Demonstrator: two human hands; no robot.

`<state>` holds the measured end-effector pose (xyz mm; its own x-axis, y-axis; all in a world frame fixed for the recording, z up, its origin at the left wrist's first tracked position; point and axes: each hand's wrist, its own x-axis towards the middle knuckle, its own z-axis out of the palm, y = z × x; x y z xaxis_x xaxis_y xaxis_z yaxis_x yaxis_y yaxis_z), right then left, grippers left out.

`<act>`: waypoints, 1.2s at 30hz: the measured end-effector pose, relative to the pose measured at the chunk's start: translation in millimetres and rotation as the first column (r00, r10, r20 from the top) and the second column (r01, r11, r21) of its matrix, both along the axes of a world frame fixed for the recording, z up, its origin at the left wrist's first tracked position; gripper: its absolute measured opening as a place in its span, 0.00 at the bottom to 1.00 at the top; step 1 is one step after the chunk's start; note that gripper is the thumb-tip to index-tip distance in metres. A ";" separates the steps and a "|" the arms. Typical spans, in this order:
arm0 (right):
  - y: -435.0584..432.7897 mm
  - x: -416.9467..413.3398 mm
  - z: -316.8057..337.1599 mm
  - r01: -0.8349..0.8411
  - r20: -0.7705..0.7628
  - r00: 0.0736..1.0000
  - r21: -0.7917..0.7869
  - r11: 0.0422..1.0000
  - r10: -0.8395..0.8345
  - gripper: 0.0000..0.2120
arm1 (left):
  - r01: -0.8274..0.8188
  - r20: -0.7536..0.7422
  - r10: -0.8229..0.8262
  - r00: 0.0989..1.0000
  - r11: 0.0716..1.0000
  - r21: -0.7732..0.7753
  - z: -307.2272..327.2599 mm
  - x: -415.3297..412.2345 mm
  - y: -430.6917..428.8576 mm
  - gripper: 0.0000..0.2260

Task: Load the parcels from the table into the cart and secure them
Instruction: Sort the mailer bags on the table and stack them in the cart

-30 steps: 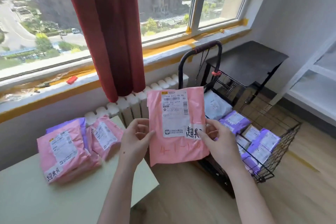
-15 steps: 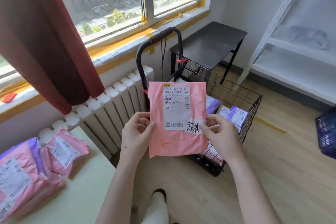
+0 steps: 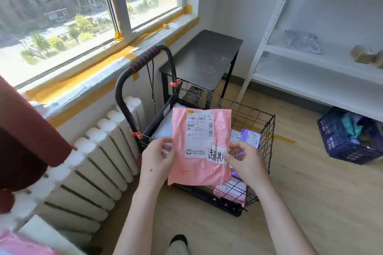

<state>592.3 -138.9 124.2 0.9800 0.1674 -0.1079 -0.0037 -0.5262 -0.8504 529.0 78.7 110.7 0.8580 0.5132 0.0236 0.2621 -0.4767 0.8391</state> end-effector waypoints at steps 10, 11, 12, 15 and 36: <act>-13.3 35.8 -49.1 0.239 -0.090 0.964 -0.105 0.965 -0.249 0.05 | 0.217 -0.132 -0.228 0.965 0.972 -0.089 -44.5 76.9 -11.4 0.07; -17.6 39.3 -54.2 0.258 -0.100 0.958 -0.113 0.959 -0.270 0.05 | 0.225 -0.146 -0.238 0.960 0.969 -0.104 -49.1 83.5 -15.7 0.08; -22.4 44.0 -59.4 0.277 -0.109 0.951 -0.119 0.954 -0.290 0.05 | 0.232 -0.165 -0.249 0.954 0.966 -0.116 -54.8 91.6 -20.1 0.09; -34.8 64.9 -74.4 0.308 -0.141 0.934 -0.146 0.940 -0.328 0.06 | 0.229 -0.190 -0.257 0.947 0.960 -0.159 -72.3 118.1 -34.8 0.10; -89.2 280.7 -290.4 0.308 -0.357 0.835 -0.327 0.893 -0.418 0.22 | 0.187 -0.546 -0.299 0.783 0.949 -0.252 -260.2 349.1 -135.9 0.14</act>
<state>873.0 -228.1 -166.2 0.8211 -0.2782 -0.4985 -0.5524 -0.6072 -0.5711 878.1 -57.3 -149.5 0.7815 0.2329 -0.5788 0.6142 -0.4506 0.6479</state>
